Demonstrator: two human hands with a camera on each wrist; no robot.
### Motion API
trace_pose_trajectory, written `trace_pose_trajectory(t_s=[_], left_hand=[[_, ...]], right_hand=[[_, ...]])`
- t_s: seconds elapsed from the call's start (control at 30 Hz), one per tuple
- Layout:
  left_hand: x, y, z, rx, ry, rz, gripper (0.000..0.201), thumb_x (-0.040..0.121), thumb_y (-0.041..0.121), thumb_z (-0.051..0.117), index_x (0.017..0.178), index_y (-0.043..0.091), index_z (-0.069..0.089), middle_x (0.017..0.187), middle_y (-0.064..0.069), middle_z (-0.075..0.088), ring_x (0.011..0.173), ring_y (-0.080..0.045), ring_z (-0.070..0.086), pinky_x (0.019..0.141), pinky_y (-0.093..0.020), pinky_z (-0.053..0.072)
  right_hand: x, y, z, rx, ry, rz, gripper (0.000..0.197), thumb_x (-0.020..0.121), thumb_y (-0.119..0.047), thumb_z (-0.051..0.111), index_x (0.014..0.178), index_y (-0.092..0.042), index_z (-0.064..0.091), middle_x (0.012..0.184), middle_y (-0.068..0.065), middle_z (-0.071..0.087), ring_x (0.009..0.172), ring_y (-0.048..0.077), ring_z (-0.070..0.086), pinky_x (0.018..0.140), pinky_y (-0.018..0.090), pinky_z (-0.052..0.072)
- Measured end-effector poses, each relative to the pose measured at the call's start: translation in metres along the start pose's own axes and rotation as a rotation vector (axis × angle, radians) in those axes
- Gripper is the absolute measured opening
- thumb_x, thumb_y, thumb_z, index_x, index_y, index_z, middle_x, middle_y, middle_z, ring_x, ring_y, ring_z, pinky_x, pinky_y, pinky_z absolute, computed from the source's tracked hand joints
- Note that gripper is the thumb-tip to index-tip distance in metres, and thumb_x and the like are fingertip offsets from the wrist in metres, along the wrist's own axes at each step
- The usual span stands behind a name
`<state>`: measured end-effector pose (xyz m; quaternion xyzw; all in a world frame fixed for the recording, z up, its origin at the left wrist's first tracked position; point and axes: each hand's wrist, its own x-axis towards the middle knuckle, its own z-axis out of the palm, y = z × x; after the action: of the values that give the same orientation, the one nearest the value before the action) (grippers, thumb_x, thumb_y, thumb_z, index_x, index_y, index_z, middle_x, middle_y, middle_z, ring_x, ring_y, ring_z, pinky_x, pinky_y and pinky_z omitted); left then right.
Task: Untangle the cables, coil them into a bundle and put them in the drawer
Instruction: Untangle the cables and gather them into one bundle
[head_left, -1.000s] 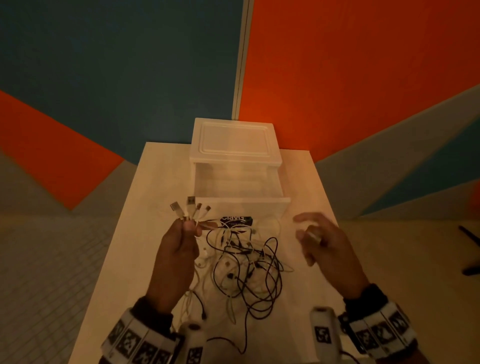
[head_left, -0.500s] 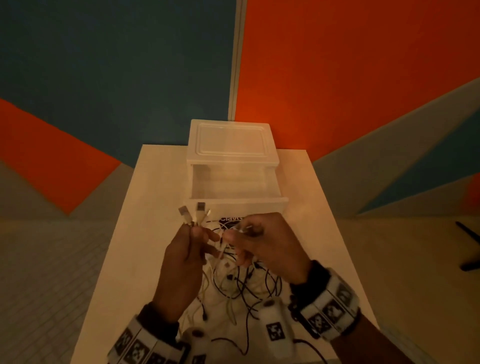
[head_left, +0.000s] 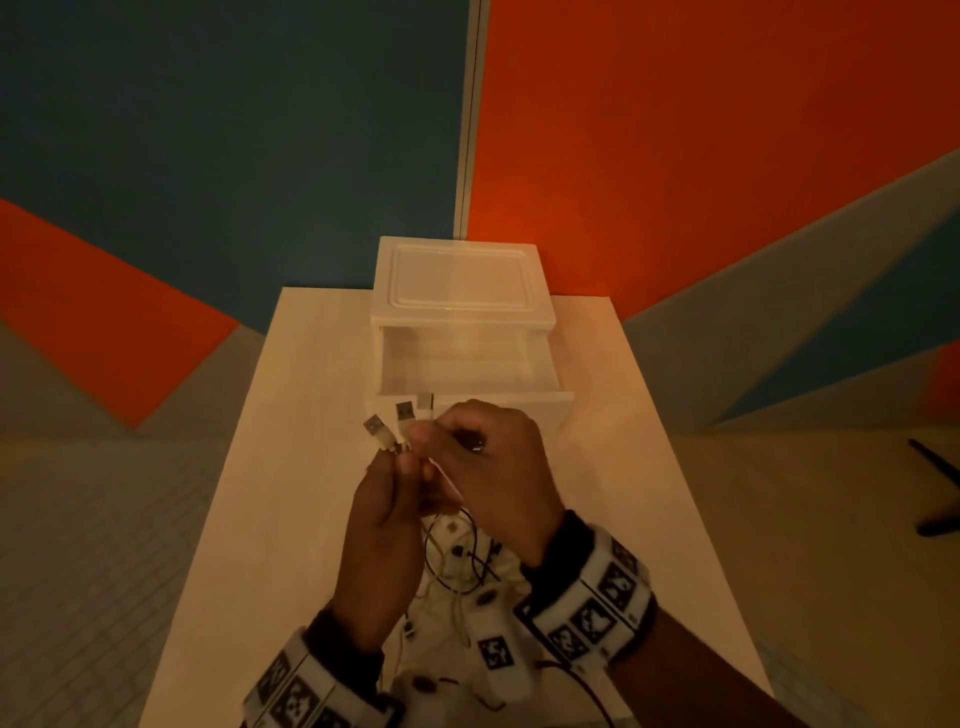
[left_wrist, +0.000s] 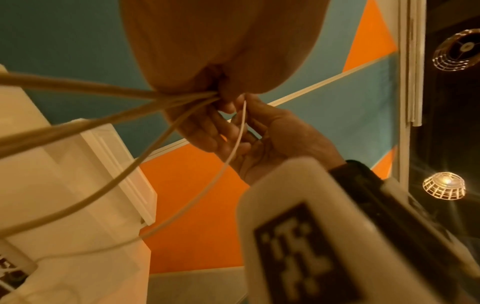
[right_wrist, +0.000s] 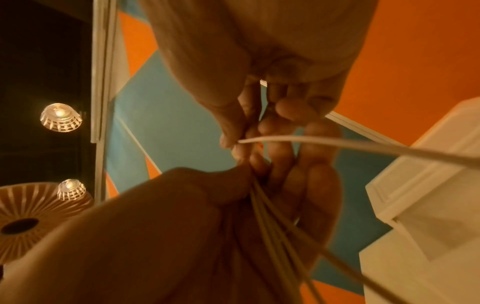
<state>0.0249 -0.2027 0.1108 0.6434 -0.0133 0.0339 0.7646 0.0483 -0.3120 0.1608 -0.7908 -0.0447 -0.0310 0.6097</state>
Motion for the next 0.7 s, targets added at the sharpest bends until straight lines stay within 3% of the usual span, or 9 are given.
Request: trace_pose_trajectory(t_s=[0.1, 0.17, 0.27, 0.37, 0.43, 0.5, 0.53, 0.6, 0.7], left_hand=[[0.000, 0.002, 0.000, -0.028, 0.014, -0.013, 0.036, 0.103, 0.020, 0.030, 0.110, -0.005, 0.055, 0.102, -0.020, 0.067, 0.091, -0.035, 0.066, 0.072, -0.034, 0.057], [0.000, 0.004, 0.001, -0.046, 0.023, -0.021, 0.035, 0.102, 0.018, 0.030, 0.116, -0.002, 0.056, 0.104, -0.013, 0.070, 0.091, -0.027, 0.069, 0.071, -0.031, 0.056], [-0.001, 0.005, 0.004, -0.042, 0.003, -0.007, 0.032, 0.103, 0.017, 0.030, 0.107, 0.001, 0.058, 0.076, -0.002, 0.064, 0.065, -0.014, 0.060, 0.058, -0.027, 0.050], [-0.002, 0.006, 0.002, -0.045, -0.057, -0.023, 0.036, 0.105, 0.028, 0.032, 0.103, 0.009, 0.062, 0.069, -0.003, 0.052, 0.063, -0.018, 0.043, 0.058, -0.028, 0.038], [-0.001, 0.010, 0.000, -0.066, -0.082, -0.052, 0.037, 0.103, 0.035, 0.035, 0.103, 0.012, 0.064, 0.082, -0.011, 0.058, 0.074, -0.025, 0.050, 0.067, -0.037, 0.042], [0.001, 0.014, -0.004, -0.117, -0.053, -0.095, 0.037, 0.103, 0.035, 0.036, 0.095, 0.010, 0.061, 0.081, -0.006, 0.065, 0.076, -0.024, 0.061, 0.066, -0.036, 0.050], [0.003, 0.016, -0.006, -0.143, -0.032, -0.110, 0.036, 0.102, 0.035, 0.037, 0.087, 0.009, 0.056, 0.070, -0.003, 0.059, 0.064, -0.022, 0.058, 0.056, -0.034, 0.049], [0.007, 0.018, -0.013, -0.170, -0.012, -0.112, 0.032, 0.101, 0.035, 0.036, 0.080, 0.013, 0.045, 0.060, 0.001, 0.037, 0.049, -0.014, 0.034, 0.043, -0.026, 0.034], [0.015, 0.022, -0.025, -0.221, 0.005, -0.132, 0.028, 0.103, 0.028, 0.032, 0.080, 0.015, 0.041, 0.061, 0.005, 0.028, 0.050, -0.008, 0.019, 0.042, -0.021, 0.019]], right_hand=[[0.000, 0.008, 0.009, -0.018, 0.081, -0.014, 0.021, 0.085, -0.031, 0.072, 0.068, -0.019, 0.070, 0.070, -0.002, 0.063, 0.064, 0.013, 0.063, 0.064, 0.036, 0.055], [-0.001, 0.012, 0.013, -0.060, 0.135, -0.051, 0.019, 0.082, -0.031, 0.074, 0.066, -0.024, 0.069, 0.075, -0.004, 0.058, 0.067, 0.015, 0.061, 0.065, 0.037, 0.054], [-0.002, 0.015, 0.016, -0.012, 0.180, -0.049, 0.022, 0.078, -0.030, 0.079, 0.064, -0.022, 0.064, 0.081, -0.002, 0.054, 0.058, 0.019, 0.060, 0.051, 0.032, 0.051], [-0.001, 0.021, 0.015, -0.032, 0.193, -0.039, 0.029, 0.077, -0.036, 0.078, 0.072, -0.016, 0.058, 0.080, 0.006, 0.055, 0.066, 0.020, 0.056, 0.060, 0.029, 0.050], [-0.004, 0.027, 0.011, 0.000, 0.065, 0.055, 0.032, 0.084, -0.044, 0.068, 0.084, -0.015, 0.054, 0.082, 0.010, 0.060, 0.075, 0.025, 0.059, 0.070, 0.038, 0.053], [-0.013, 0.037, 0.006, 0.053, -0.197, 0.147, 0.031, 0.096, -0.043, 0.051, 0.099, -0.012, 0.052, 0.090, 0.008, 0.064, 0.079, 0.022, 0.063, 0.075, 0.039, 0.055], [-0.020, 0.041, 0.004, 0.070, -0.331, 0.173, 0.031, 0.100, -0.040, 0.044, 0.105, -0.010, 0.050, 0.089, 0.005, 0.063, 0.078, 0.020, 0.063, 0.074, 0.036, 0.054], [-0.036, 0.049, -0.001, 0.054, -0.534, 0.184, 0.026, 0.103, -0.033, 0.038, 0.105, -0.010, 0.052, 0.081, -0.003, 0.057, 0.072, 0.011, 0.056, 0.071, 0.028, 0.048], [-0.055, 0.051, -0.013, -0.096, -0.673, 0.133, 0.022, 0.104, -0.026, 0.038, 0.096, -0.022, 0.058, 0.073, -0.013, 0.052, 0.063, 0.000, 0.046, 0.065, 0.025, 0.040]])
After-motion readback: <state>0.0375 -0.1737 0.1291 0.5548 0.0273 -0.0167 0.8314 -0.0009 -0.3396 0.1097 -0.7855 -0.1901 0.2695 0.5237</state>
